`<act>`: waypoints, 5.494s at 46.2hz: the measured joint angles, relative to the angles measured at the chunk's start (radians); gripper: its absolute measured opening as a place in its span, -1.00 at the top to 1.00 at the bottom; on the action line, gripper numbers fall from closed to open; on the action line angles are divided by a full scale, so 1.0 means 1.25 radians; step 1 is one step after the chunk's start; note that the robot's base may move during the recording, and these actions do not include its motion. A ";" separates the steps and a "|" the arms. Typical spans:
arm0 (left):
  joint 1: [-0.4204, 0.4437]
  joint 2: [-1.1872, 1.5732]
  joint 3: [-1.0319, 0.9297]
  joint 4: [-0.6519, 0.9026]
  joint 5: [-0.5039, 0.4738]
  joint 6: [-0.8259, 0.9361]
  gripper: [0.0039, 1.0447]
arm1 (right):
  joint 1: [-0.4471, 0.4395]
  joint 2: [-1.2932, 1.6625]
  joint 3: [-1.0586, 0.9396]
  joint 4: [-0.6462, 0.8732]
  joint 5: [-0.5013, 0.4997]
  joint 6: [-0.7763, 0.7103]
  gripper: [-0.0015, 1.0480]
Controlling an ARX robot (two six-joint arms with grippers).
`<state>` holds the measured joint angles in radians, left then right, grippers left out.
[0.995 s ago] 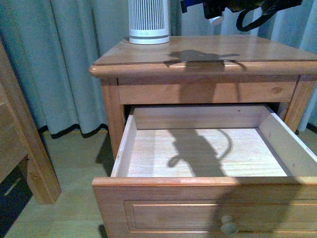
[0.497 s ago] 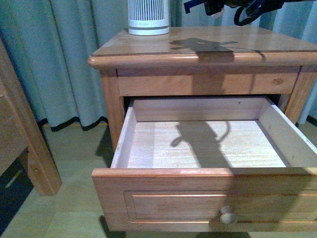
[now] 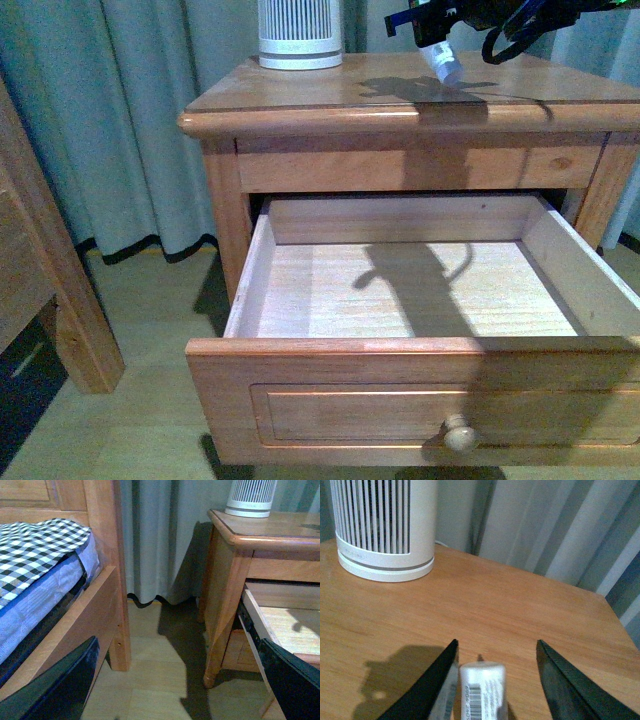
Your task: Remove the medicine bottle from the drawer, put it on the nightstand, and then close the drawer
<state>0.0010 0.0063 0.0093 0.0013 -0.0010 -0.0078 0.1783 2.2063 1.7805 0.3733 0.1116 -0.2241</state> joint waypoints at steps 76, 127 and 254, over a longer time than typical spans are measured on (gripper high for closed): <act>0.000 0.000 0.000 0.000 0.000 0.000 -0.88 | 0.054 -0.935 -0.879 -0.385 -0.170 0.378 0.95; 0.000 0.000 0.000 0.000 0.000 0.000 -0.88 | 0.105 -0.270 -1.097 0.426 0.049 0.219 0.94; 0.000 0.000 0.000 0.000 0.000 0.000 -0.88 | -0.023 0.101 -0.433 0.210 -0.001 0.005 0.94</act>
<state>0.0010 0.0063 0.0093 0.0013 -0.0010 -0.0078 0.1493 2.3322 1.2388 0.6357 0.1101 -0.2180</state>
